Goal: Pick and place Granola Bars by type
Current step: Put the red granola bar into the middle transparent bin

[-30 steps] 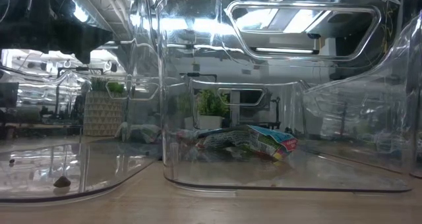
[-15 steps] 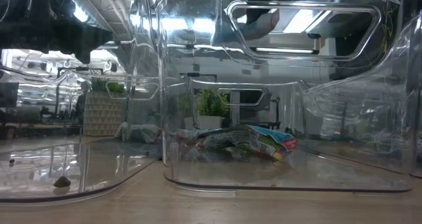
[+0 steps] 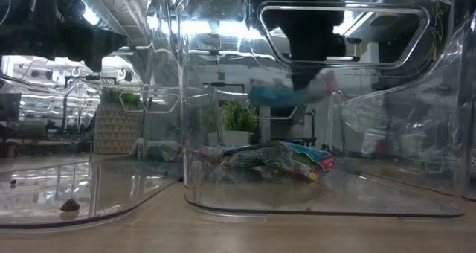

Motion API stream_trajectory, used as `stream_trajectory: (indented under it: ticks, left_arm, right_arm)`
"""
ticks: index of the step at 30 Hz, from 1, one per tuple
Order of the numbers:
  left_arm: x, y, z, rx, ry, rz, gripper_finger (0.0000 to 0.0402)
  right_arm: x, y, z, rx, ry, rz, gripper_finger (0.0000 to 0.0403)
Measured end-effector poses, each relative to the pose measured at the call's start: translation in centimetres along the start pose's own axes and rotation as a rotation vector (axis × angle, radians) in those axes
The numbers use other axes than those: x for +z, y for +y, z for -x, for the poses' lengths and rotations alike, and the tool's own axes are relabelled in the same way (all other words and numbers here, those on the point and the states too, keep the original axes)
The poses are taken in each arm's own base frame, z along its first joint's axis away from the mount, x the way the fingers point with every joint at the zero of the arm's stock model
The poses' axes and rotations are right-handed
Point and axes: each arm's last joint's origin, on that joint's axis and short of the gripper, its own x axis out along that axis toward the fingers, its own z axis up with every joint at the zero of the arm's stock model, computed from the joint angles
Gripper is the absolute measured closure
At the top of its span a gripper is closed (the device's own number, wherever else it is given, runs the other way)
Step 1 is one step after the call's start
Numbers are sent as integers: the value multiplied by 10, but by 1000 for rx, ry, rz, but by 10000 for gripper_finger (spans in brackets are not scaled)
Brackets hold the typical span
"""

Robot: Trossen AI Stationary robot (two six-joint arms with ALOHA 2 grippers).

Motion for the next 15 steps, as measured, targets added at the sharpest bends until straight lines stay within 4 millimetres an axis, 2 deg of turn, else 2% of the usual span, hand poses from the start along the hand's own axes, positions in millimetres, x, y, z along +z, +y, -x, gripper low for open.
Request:
stream_trajectory:
  ticks: [8,15]
  left_arm:
    - [0,0,0,1,1,0,389]
    - [0,0,0,0,1,0,393]
  right_arm:
    - [-17,1,-23,32,68,-4,397]
    - [-17,0,-27,34,62,-23,397]
